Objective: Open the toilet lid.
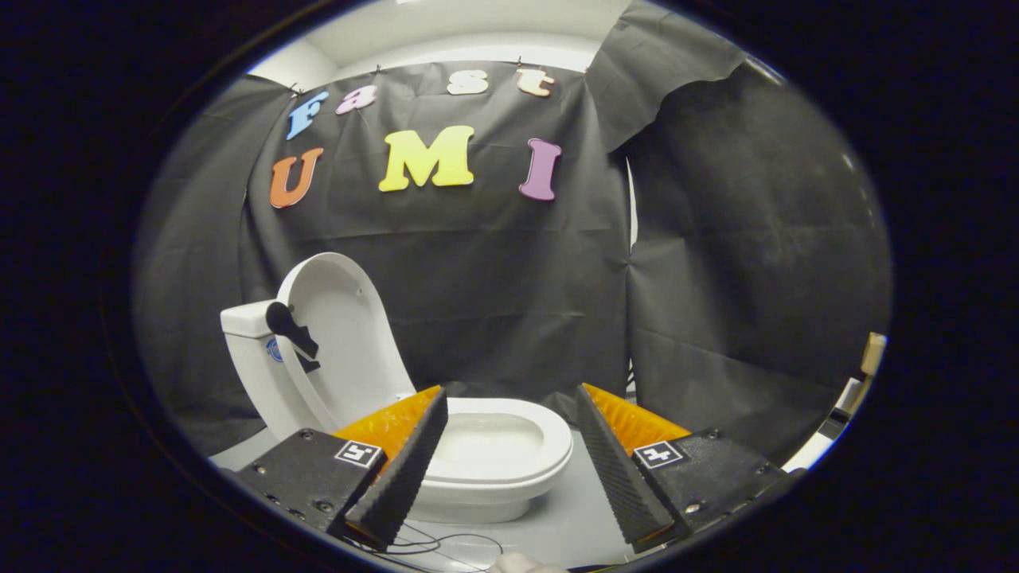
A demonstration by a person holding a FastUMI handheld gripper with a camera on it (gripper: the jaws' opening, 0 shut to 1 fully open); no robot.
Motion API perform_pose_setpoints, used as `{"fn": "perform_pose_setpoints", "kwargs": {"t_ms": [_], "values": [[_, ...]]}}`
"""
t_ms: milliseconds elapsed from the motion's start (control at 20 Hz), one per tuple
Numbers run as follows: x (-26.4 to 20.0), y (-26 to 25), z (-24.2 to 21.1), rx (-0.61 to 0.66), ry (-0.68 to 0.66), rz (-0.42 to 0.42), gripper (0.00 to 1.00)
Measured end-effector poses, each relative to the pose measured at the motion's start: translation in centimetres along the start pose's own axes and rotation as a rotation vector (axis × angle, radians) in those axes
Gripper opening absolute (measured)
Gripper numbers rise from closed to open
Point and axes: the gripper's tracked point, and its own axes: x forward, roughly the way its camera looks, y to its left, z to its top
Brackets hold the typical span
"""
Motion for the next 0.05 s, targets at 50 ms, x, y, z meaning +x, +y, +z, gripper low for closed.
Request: {"fn": "perform_pose_setpoints", "kwargs": {"t_ms": [50], "values": [[-0.1, -0.05, 0.02, 0.0, 0.002, 0.0, 1.0]]}}
